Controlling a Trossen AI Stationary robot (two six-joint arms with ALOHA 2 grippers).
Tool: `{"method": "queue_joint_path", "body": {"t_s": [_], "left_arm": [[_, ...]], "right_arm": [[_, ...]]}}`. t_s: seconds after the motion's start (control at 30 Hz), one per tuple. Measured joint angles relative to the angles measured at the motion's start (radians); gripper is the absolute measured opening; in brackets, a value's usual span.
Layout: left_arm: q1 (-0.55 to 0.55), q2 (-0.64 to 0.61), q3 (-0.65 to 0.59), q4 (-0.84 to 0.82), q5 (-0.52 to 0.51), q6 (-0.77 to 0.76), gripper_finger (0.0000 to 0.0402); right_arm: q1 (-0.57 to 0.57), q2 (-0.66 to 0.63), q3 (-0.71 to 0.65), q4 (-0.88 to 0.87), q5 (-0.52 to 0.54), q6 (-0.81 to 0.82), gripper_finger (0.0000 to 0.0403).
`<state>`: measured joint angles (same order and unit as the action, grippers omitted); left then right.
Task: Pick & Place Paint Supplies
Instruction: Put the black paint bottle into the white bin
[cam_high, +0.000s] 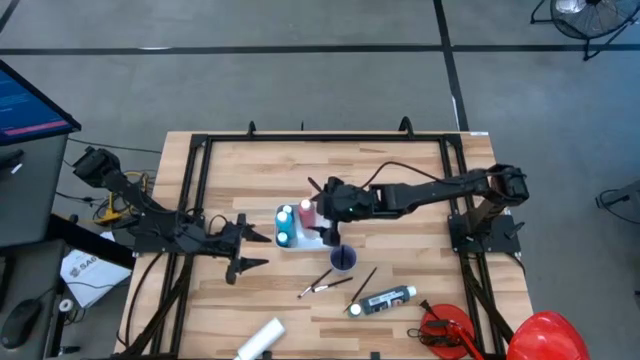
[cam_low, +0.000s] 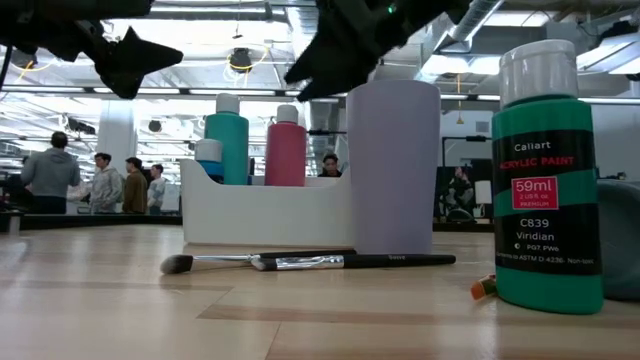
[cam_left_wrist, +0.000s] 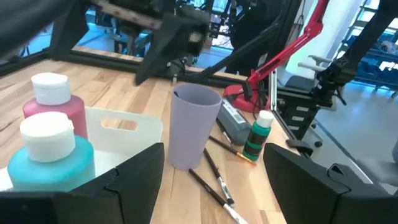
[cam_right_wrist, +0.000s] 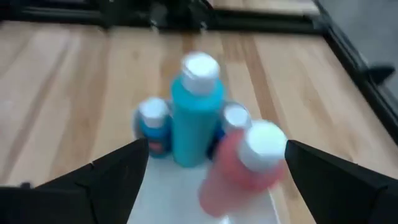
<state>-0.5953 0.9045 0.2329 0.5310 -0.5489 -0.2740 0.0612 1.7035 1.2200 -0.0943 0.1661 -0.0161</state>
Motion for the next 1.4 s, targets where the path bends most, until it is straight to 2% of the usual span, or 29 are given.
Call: {"method": "queue_joint_path", "body": {"t_s": [0.23, 0.47, 0.57, 0.87, 1.03, 1.17, 1.4], "left_arm": [[0.01, -0.003, 0.0, 0.049, 0.0, 0.0, 0.0269], [0.057, -0.079, 0.002, 0.08, 0.003, 0.096, 0.0269], [0.086, -0.087, 0.002, 0.076, 0.009, 0.137, 0.0269], [0.215, -0.087, 0.002, 0.012, 0.273, 0.171, 0.0269], [0.266, -0.087, 0.007, 0.018, 0.331, 0.171, 0.0269], [0.312, -0.087, 0.074, 0.027, 0.39, 0.19, 0.0269], [0.389, -0.088, 0.197, 0.026, 0.618, 0.213, 0.0269]], "right_arm": [[0.024, 0.0, 0.0, 0.11, 0.0, 0.02, 0.037], [0.006, -0.017, 0.001, 0.098, -0.001, 0.211, 0.0369], [0.001, -0.015, 0.0, 0.095, -0.008, 0.24, 0.037], [0.051, -0.077, 0.0, 0.039, -0.011, 0.18, 0.037], [0.09, -0.145, 0.0, 0.042, -0.01, 0.215, 0.037], [0.144, -0.192, 0.0, 0.031, -0.016, 0.307, 0.037], [0.284, -0.258, 0.0, -0.062, -0.015, 0.472, 0.0369]]}}
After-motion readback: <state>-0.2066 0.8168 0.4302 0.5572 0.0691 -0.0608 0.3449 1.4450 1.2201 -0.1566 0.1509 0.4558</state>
